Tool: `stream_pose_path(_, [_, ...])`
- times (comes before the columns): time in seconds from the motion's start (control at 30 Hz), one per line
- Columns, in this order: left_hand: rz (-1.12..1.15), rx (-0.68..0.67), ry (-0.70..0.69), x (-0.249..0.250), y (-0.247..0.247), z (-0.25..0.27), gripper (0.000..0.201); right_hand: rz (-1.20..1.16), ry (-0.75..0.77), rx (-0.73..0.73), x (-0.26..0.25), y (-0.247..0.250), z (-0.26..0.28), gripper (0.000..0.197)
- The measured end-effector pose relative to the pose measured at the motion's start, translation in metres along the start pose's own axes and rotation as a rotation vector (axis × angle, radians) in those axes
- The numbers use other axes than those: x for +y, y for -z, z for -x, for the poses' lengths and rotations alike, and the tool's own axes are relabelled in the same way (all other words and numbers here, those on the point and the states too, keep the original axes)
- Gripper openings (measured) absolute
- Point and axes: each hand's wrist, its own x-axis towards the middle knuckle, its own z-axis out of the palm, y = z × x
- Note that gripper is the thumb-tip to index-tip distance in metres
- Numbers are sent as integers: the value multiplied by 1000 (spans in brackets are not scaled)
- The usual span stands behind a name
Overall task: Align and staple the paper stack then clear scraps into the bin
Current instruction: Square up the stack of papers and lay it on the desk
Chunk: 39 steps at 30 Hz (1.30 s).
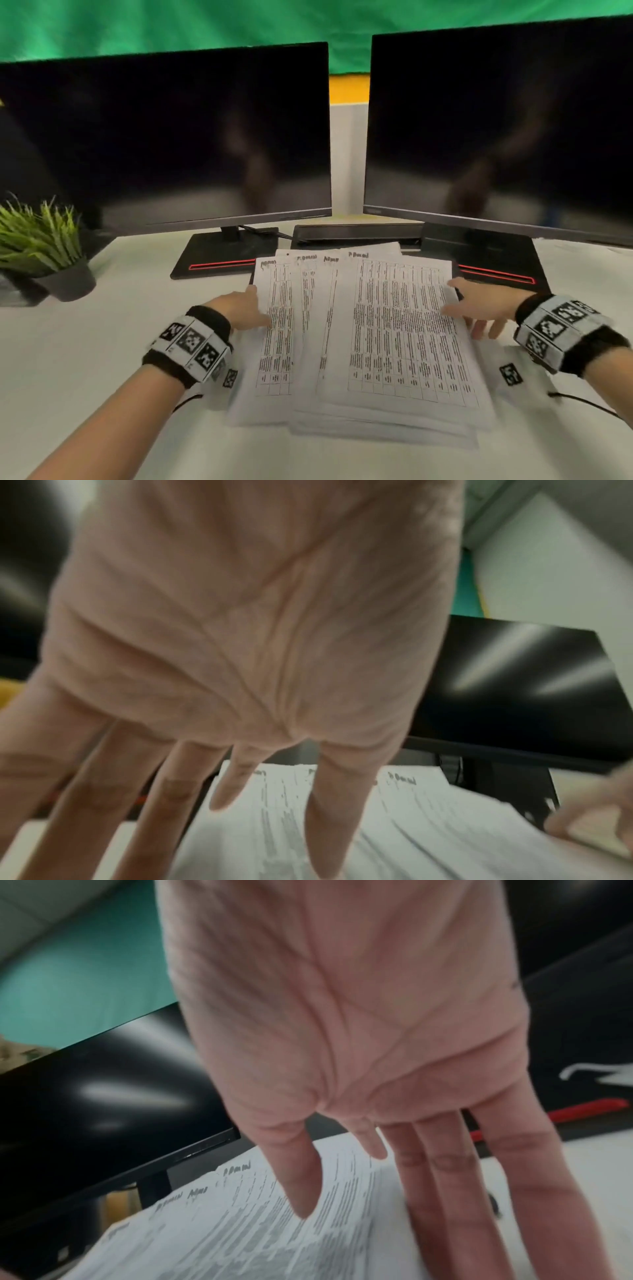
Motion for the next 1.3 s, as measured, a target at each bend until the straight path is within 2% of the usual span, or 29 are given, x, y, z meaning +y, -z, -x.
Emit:
stream_pose_path(0.13, [330,-48,20,2,-3,-12,78,-278,-17,12,-6,-11,-6,66])
stream_pose_path(0.23, [556,17,6,9,-4,-15,83,-468,-65,13,-11,-21,-11,69])
stream_pose_path(0.33, [733,70,6,18,-5,-17,87,-500,-103,57,-16,-32,-20,61])
stream_pose_path(0.43, [969,45,23,25,-6,-17,89,-521,-92,68,-19,-35,-29,64])
stream_pose_path(0.5, [1072,32,9,29,-7,-17,81,-586,-87,67,-20,-36,-29,64])
stream_pose_path(0.57, [1093,78,-26,34,-9,-16,63,-617,-86,88,-22,-37,-28,61])
stream_pose_path(0.67, [1074,159,-77,41,-12,-12,43,-635,-81,143,-29,-33,-26,39])
stream_pose_path(0.83, [1038,123,-144,52,-11,-3,40,-654,5,119,-19,-35,-45,50])
stream_pose_path(0.9, [1041,138,-155,52,-7,1,50,-721,-20,92,-24,-35,-34,47])
stream_pose_path(0.97, [1033,156,-172,50,-4,3,61,-906,-43,76,-28,-34,-23,42])
stream_pose_path(1.03, [1055,176,-199,48,0,6,55,-1044,-107,121,-26,-34,-12,36])
stream_pose_path(1.1, [1077,218,-240,48,6,13,41,-1039,-13,152,-34,-37,12,27])
stream_pose_path(1.13, [1081,244,-273,49,11,18,36,-1153,5,122,-35,-35,18,25])
stream_pose_path(1.17, [1085,267,-313,50,16,23,32,-1319,8,-1,-35,-32,24,21])
stream_pose_path(1.2, [1087,291,-363,52,20,29,29,-1388,41,-62,-32,-30,25,18])
stream_pose_path(1.27, [1089,348,-477,55,29,41,24,-1443,68,-142,-30,-26,25,43])
stream_pose_path(1.3, [1102,363,-535,56,33,47,21,-1454,96,-173,-32,-23,30,47])
